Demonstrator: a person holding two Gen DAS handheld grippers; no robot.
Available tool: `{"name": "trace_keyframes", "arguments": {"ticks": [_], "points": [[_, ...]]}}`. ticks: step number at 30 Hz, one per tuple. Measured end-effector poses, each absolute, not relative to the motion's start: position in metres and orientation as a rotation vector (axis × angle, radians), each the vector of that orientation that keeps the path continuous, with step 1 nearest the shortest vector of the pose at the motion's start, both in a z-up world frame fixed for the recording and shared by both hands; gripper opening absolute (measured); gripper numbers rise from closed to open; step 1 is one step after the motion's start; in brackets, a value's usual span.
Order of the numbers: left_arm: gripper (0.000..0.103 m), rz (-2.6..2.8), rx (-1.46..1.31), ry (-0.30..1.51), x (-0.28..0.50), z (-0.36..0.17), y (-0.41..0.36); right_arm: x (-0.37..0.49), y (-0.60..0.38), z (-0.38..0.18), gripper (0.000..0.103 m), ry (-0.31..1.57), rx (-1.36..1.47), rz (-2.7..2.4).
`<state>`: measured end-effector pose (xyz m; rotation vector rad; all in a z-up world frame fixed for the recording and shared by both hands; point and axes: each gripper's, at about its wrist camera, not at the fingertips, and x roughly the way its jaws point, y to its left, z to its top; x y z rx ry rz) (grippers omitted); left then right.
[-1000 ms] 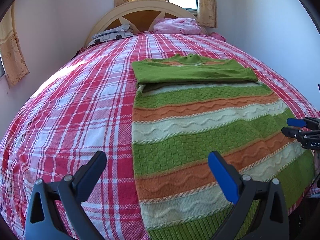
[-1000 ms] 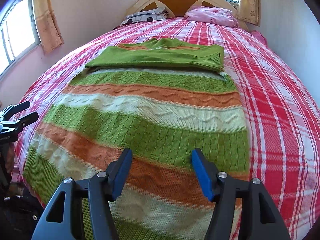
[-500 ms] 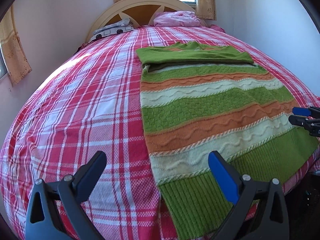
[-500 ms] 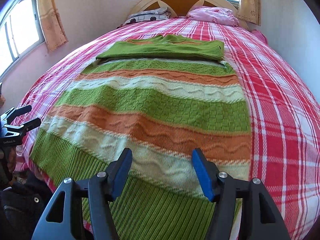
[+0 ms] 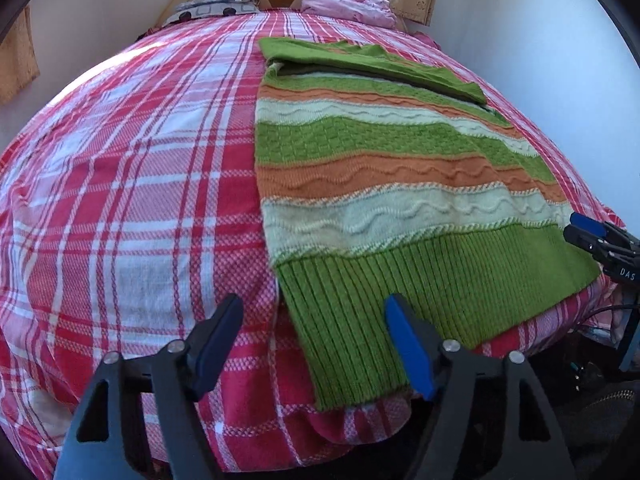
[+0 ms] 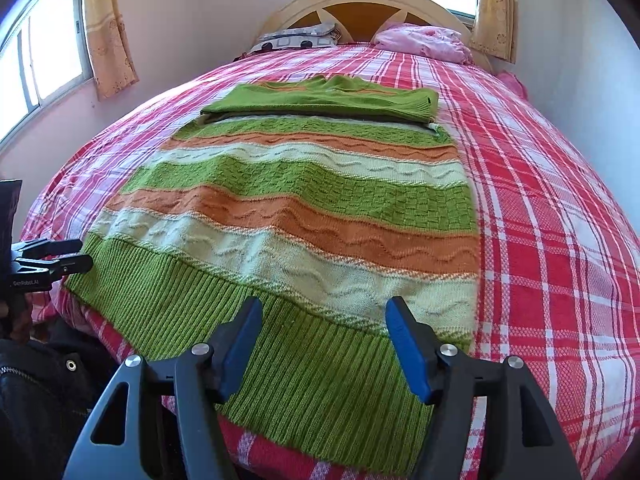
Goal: Fold small clothes
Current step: 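Close both grippers on the green ribbed hem of the sweater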
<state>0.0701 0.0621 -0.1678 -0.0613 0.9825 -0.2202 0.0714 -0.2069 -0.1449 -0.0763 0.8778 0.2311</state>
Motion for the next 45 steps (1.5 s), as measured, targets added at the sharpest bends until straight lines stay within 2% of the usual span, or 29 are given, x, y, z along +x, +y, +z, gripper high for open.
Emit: {"name": "trace_keyframes", "arguments": {"ticks": [5, 13, 17, 22, 24, 25, 29, 39, 42, 43, 44, 45], "points": [[0.061, -0.238, -0.119, 0.992, 0.064, -0.166, 0.065, 0.07, -0.209, -0.144, 0.065, 0.87, -0.071, 0.228], [0.059, -0.276, -0.118, 1.016, 0.057, -0.167, 0.059, 0.068, -0.206, -0.142, 0.065, 0.859, -0.073, 0.231], [0.051, -0.295, -0.092, 1.018, 0.052, -0.166, 0.052, 0.066, -0.208, -0.138, 0.066, 0.844, -0.066, 0.225], [0.047, -0.298, -0.105, 1.009, 0.054, -0.169, 0.054, 0.065, -0.209, -0.136, 0.066, 0.845, -0.061, 0.224], [0.015, -0.318, -0.108, 1.003, 0.053, -0.168, 0.054, 0.063, -0.214, -0.133, 0.066, 0.843, -0.047, 0.219], [0.013, -0.324, -0.103, 0.993, 0.051, -0.165, 0.053, 0.061, -0.218, -0.131, 0.066, 0.838, -0.036, 0.212], [0.012, -0.326, -0.065, 0.952, 0.049, -0.159, 0.049, 0.05, -0.244, -0.125, 0.066, 0.832, 0.027, 0.16], [0.013, -0.335, -0.104, 0.979, 0.058, -0.168, 0.055, 0.031, -0.272, -0.142, 0.065, 0.944, 0.13, 0.149], [0.019, -0.325, -0.104, 0.98, 0.059, -0.17, 0.055, 0.03, -0.268, -0.144, 0.06, 0.946, 0.113, 0.155], [0.028, -0.318, -0.103, 0.977, 0.06, -0.171, 0.055, 0.029, -0.266, -0.145, 0.058, 0.944, 0.115, 0.157], [0.04, -0.308, -0.1, 0.976, 0.06, -0.172, 0.054, 0.029, -0.266, -0.146, 0.05, 0.942, 0.126, 0.162], [0.04, -0.311, -0.107, 0.968, 0.061, -0.173, 0.055, 0.029, -0.264, -0.147, 0.043, 0.946, 0.135, 0.177]]}}
